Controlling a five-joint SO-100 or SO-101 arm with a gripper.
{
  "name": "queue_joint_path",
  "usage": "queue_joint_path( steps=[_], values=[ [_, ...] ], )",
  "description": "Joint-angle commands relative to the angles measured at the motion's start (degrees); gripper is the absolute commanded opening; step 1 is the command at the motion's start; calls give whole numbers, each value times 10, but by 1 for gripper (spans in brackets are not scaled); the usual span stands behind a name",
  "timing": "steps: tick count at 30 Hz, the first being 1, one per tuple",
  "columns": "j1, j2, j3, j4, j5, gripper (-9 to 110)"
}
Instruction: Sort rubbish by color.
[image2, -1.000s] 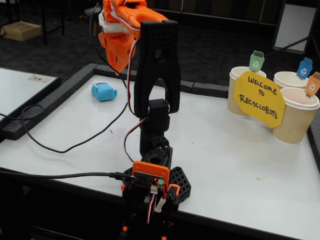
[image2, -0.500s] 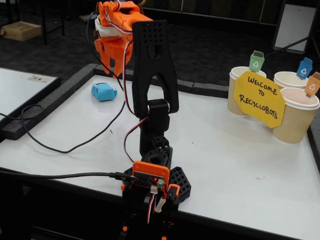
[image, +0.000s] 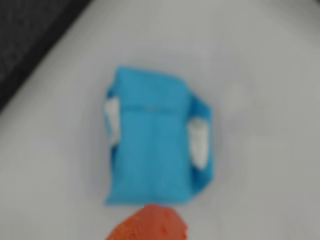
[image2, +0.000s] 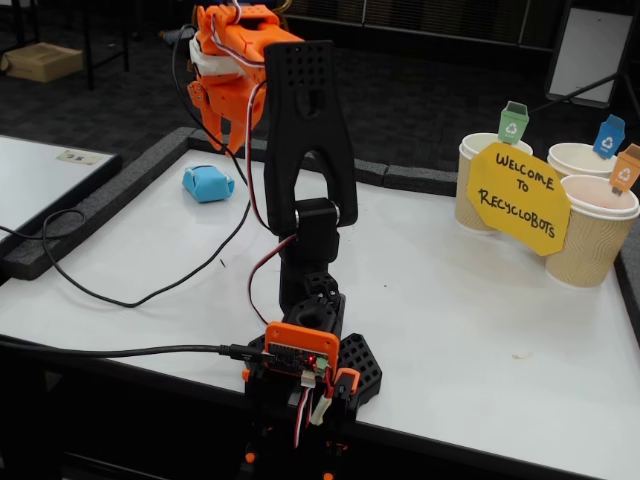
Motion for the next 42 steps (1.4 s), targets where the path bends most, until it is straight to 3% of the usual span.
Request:
queue_joint_path(
  steps=[1, 8, 14, 28, 42],
  values=[
    [-11, 29, -18, -65, -53, 8],
    [-28, 29, 8, -42, -210, 25],
    [-40, 29, 51, 10, -374, 25],
    [-39, 19, 34, -97, -410, 25],
    [-16, -25, -20, -91, -472, 25]
  ],
)
